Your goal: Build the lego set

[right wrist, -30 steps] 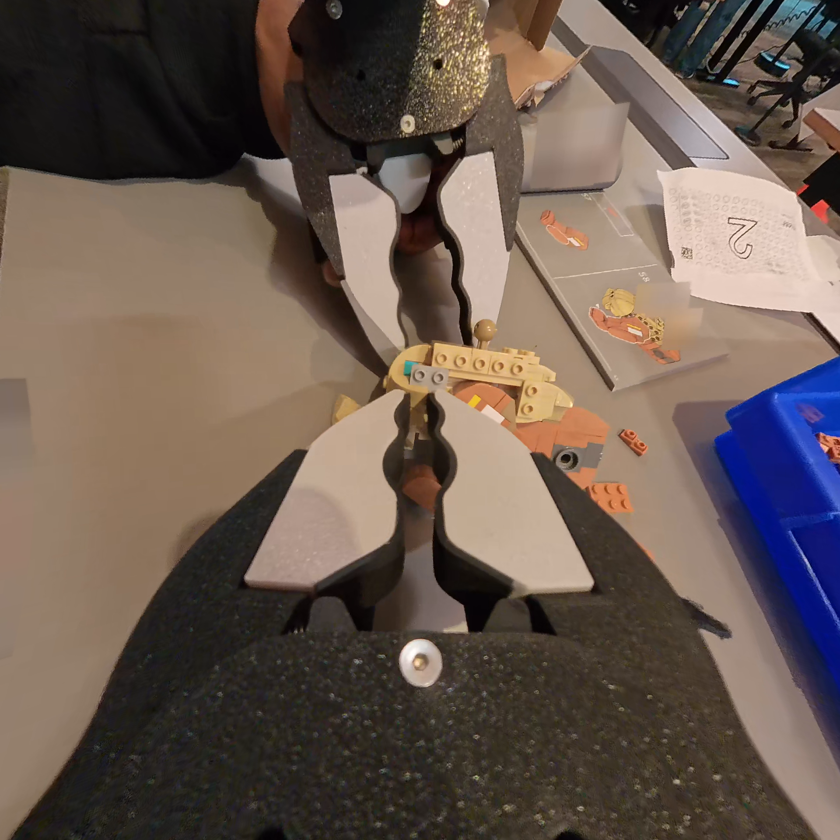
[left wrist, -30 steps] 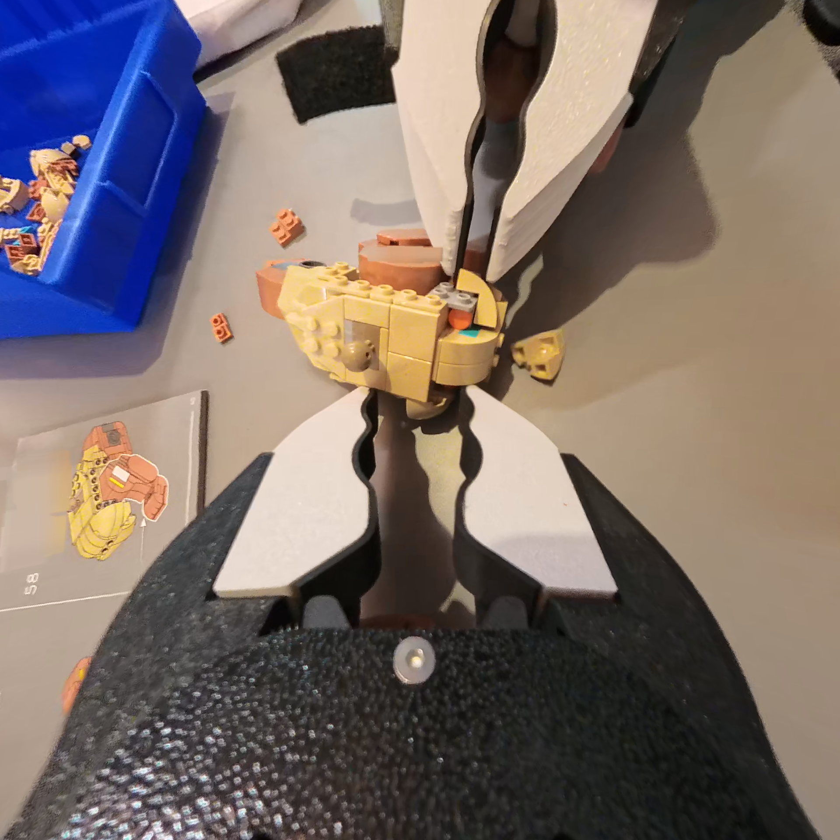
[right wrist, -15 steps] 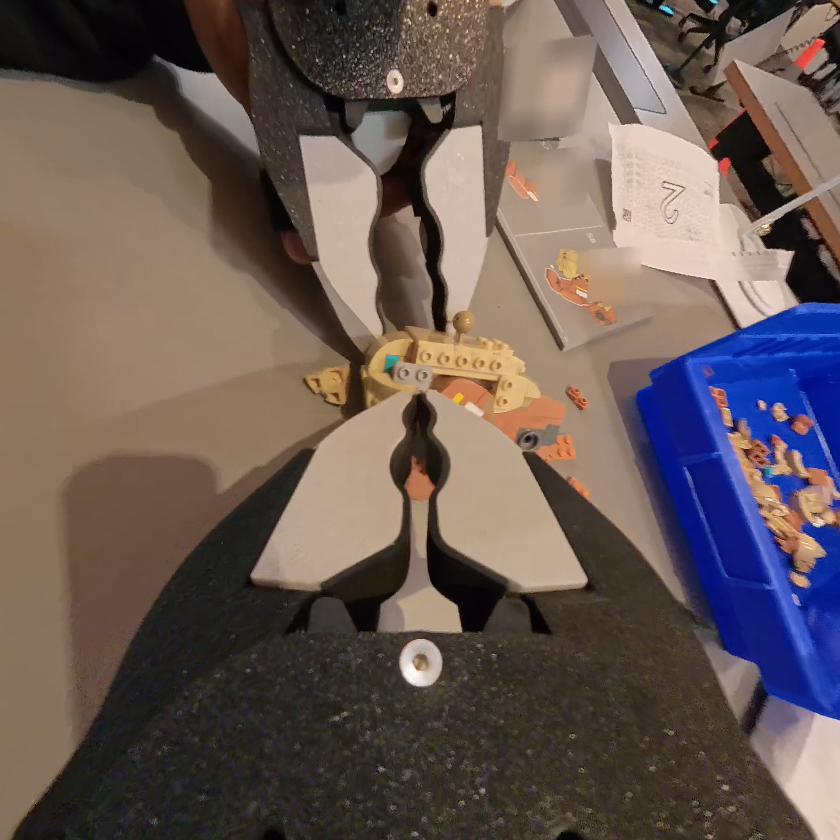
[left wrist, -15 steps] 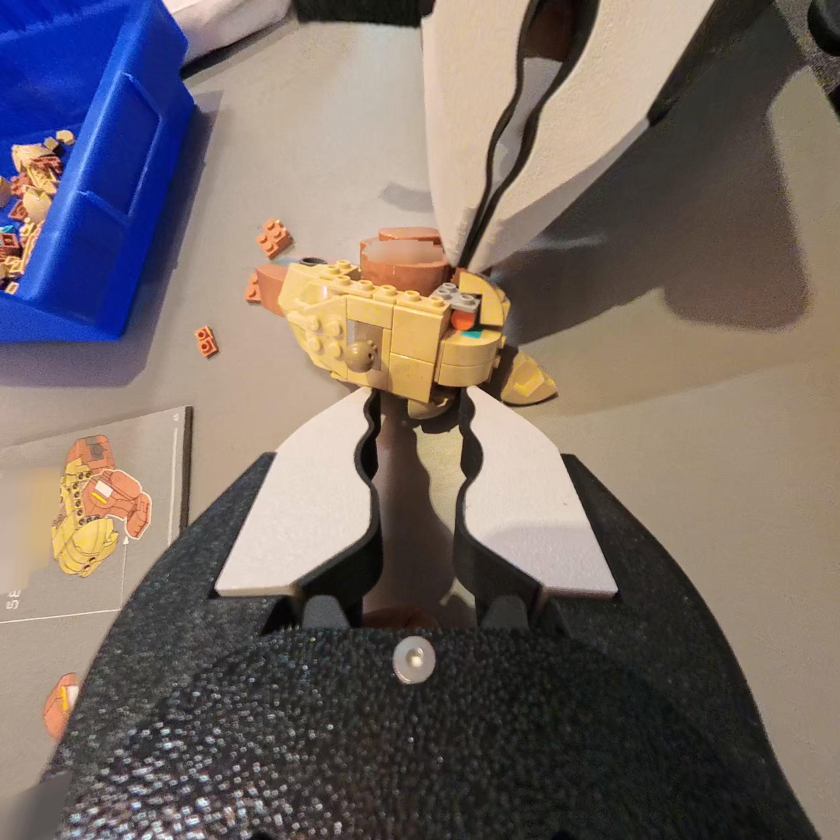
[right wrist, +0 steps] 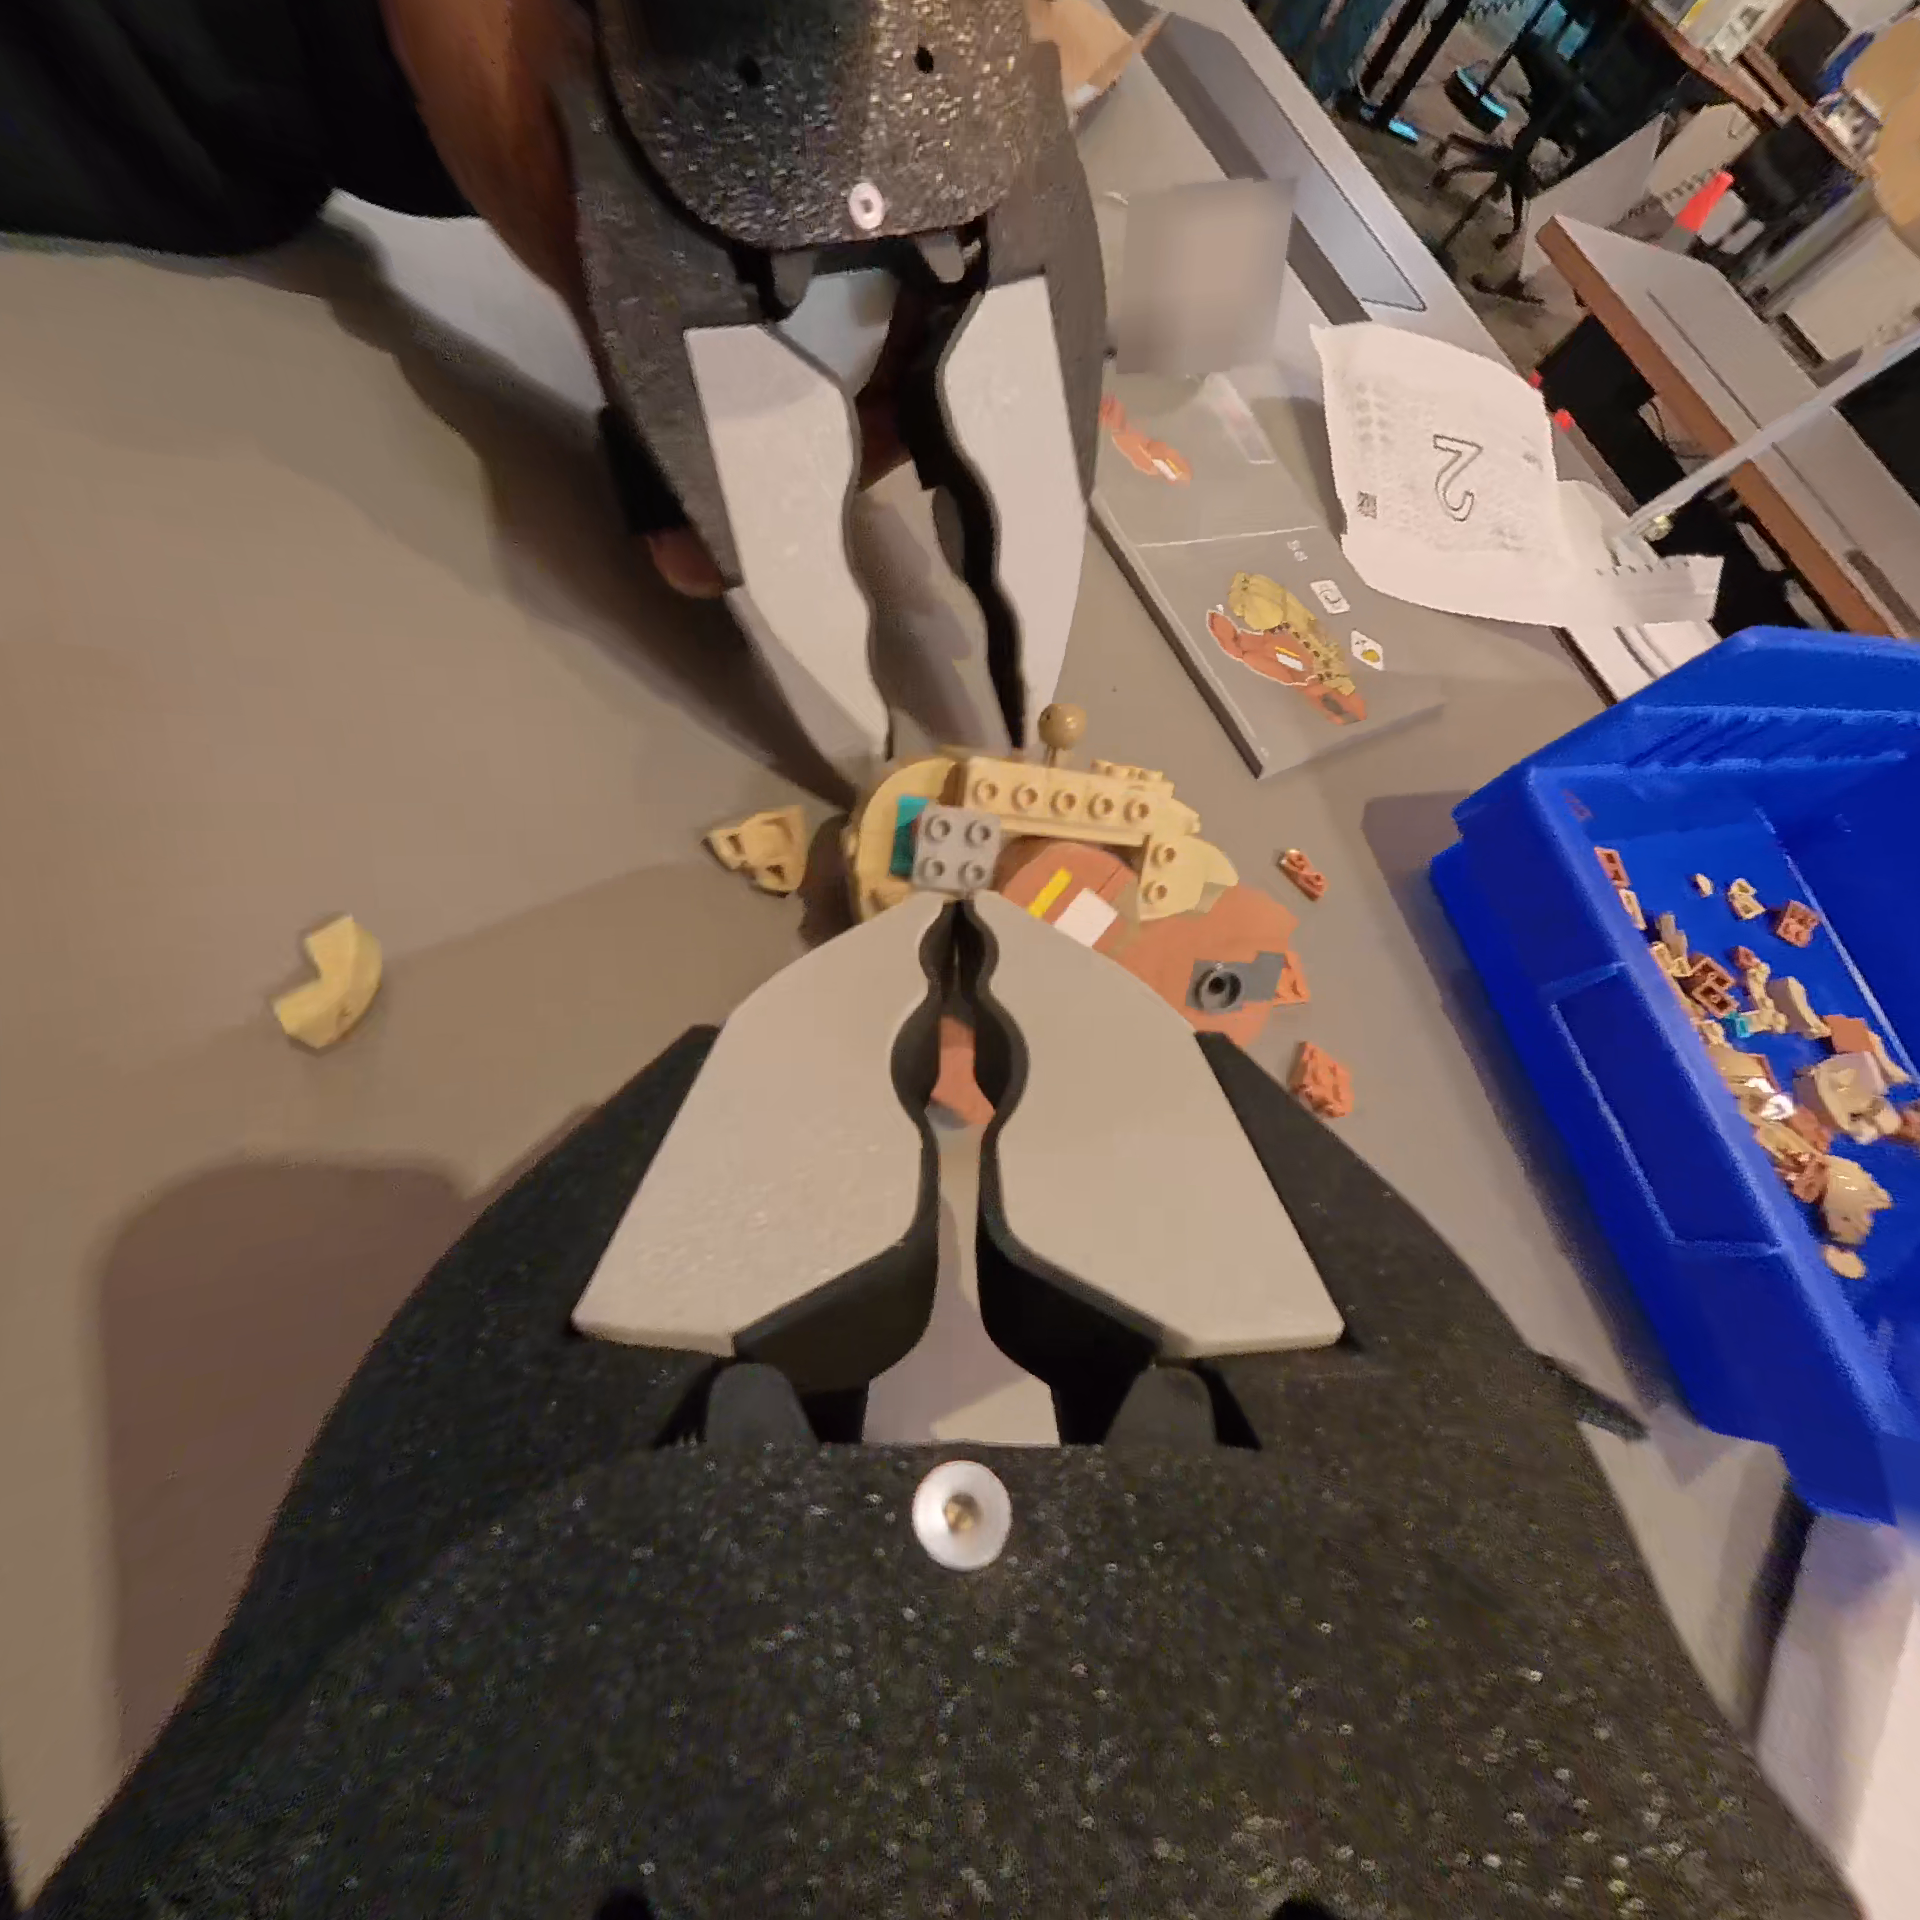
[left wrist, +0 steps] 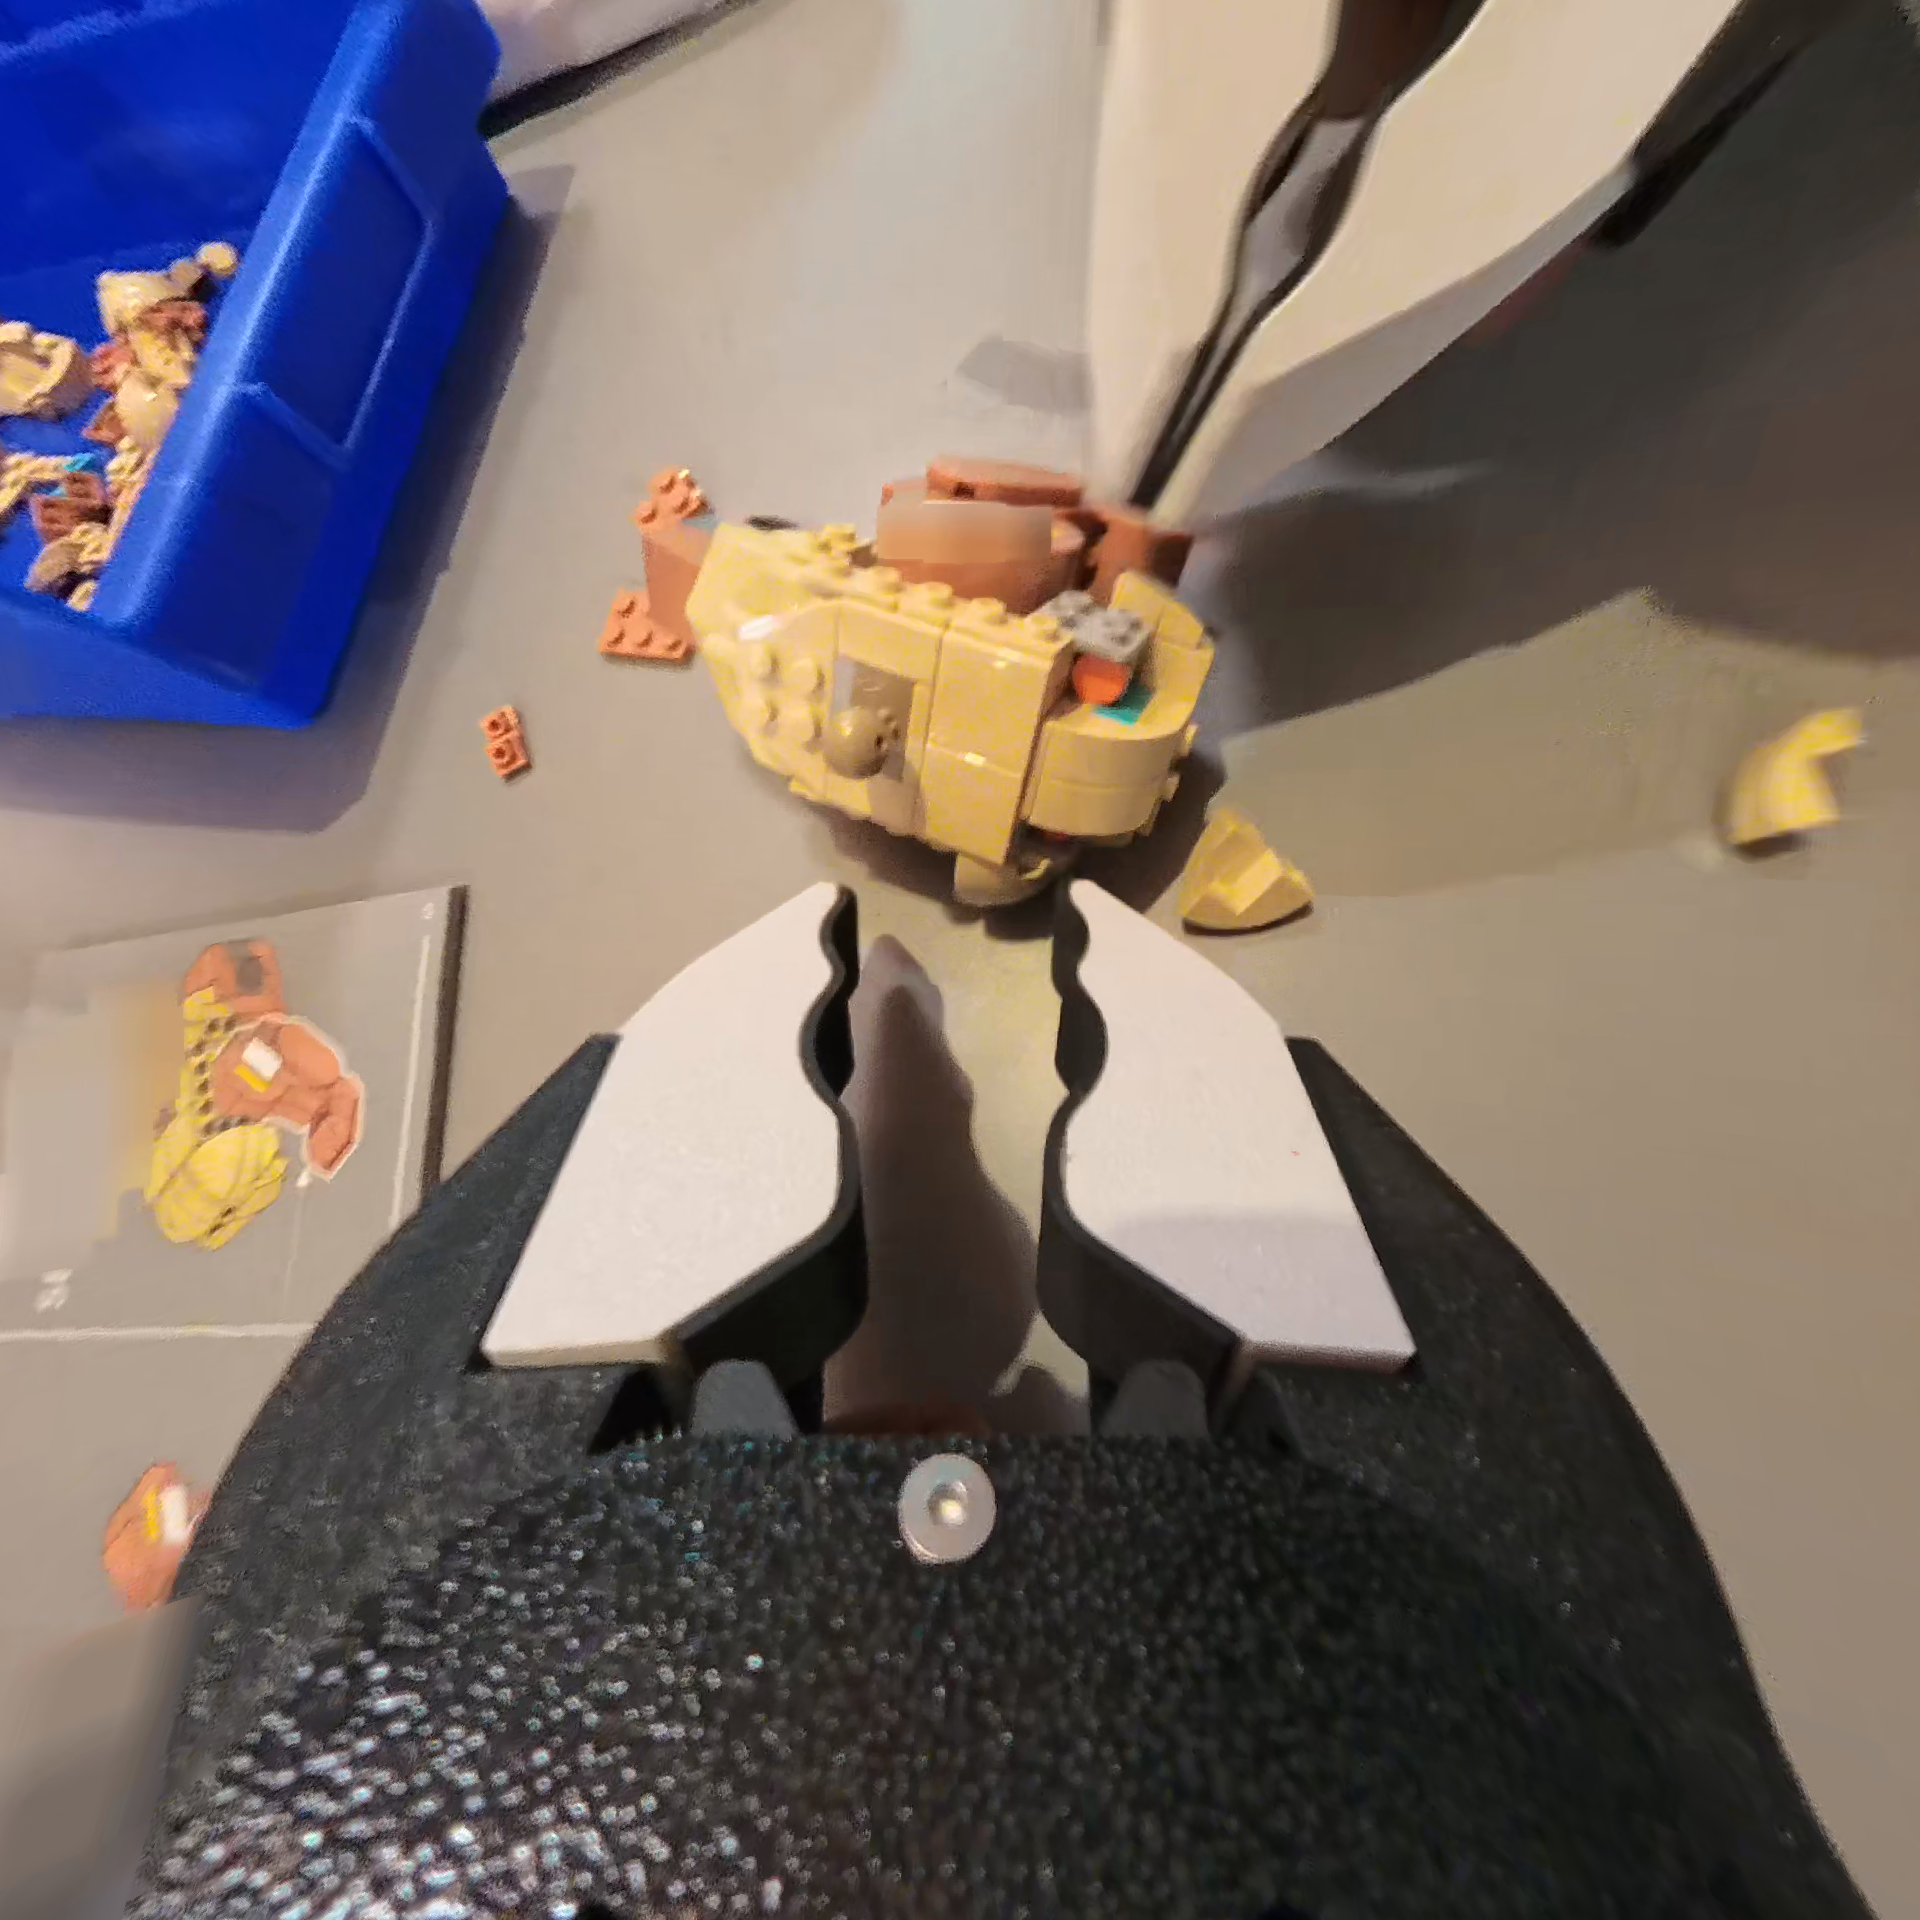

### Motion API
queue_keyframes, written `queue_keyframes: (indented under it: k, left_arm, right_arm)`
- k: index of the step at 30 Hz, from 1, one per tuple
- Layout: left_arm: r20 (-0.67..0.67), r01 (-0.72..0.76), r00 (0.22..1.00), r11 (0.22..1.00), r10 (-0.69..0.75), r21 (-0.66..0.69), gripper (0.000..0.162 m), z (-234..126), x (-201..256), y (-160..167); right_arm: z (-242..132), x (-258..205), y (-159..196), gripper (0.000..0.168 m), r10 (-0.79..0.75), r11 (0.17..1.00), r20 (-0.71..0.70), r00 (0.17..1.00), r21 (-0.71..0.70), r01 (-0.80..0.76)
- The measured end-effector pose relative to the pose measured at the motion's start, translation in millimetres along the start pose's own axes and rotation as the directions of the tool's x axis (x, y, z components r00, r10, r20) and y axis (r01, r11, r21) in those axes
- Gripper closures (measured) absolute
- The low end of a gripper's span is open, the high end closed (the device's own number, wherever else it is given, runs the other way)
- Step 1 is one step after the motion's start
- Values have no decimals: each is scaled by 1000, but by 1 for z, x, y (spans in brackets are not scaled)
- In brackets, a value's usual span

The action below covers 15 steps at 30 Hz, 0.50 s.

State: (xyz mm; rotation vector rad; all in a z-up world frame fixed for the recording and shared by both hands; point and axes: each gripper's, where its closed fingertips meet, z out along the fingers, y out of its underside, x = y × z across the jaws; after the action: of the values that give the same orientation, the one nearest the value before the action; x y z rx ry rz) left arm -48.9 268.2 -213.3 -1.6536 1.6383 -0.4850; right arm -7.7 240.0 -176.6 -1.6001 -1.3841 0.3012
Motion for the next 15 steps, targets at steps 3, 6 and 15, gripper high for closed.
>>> queue_keyframes:
  k: [3, 6, 15]
  left_arm:
    - [43, 35, 998, 999, -36, 16, 125, -15, -5, 2]
    - [59, 70, 995, 995, -74, 74, 119, -38, 3, 0]
    - [-47, 7, 999, 991, -1, 136, 118, -62, 101, -6]
  right_arm:
    - [-19, -22, -1, 168, -17, 997, 106, 994, 76, 9]
    - [-36, -57, -5, 168, -87, 987, 266, 960, 152, 48]
    - [-31, -127, -1, 149, -388, 922, 491, 780, 207, 328]
